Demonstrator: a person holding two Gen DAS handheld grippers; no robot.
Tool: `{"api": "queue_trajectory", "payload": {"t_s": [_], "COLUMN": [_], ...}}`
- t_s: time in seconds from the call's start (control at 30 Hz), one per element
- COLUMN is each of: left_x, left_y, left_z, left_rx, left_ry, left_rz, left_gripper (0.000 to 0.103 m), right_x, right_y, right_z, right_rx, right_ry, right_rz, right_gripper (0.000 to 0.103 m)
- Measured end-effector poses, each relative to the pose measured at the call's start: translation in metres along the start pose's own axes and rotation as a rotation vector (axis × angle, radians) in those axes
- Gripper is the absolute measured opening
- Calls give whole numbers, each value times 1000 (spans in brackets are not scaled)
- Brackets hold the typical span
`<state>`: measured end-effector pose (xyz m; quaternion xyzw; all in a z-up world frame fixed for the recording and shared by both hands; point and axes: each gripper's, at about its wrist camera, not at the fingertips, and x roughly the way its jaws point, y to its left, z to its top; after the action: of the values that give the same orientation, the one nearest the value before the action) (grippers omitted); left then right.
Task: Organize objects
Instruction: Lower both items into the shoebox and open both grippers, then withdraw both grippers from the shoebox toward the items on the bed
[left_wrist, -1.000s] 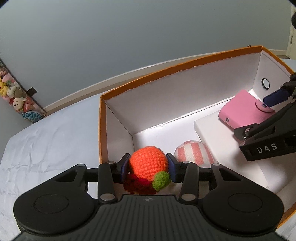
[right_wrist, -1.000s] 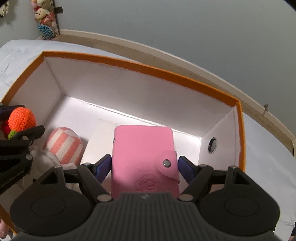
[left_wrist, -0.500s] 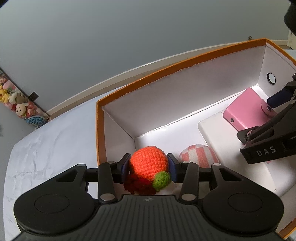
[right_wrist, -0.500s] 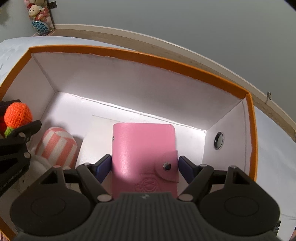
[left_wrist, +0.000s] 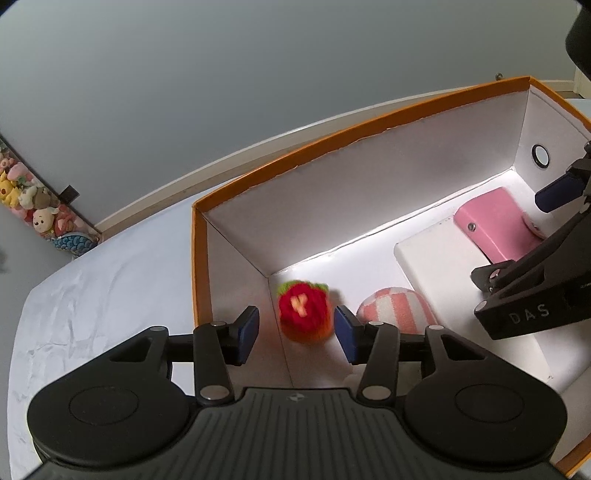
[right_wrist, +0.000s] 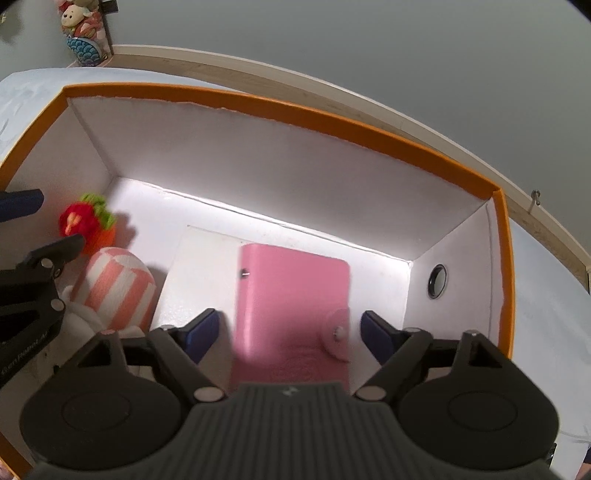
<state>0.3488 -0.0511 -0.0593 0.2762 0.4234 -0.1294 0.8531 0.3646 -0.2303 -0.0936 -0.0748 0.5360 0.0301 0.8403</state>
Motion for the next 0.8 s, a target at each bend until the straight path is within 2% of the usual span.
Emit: {"api": "queue_trajectory", "payload": {"t_s": [0.43, 0.8], "left_x": [-5, -34], "left_y": [2, 6], "left_z": [1, 3], "left_rx": [-2, -17], "left_ry": [-9, -41], "left_rz": [2, 11], "left_gripper": [59, 60], "right_x": [-9, -32], "right_y": [-5, -6], "right_z": [-1, -6], "right_rx": [32, 10], "right_ry": [-53, -93], "right_rz": [-1, -7], "right_gripper": [86, 86]}}
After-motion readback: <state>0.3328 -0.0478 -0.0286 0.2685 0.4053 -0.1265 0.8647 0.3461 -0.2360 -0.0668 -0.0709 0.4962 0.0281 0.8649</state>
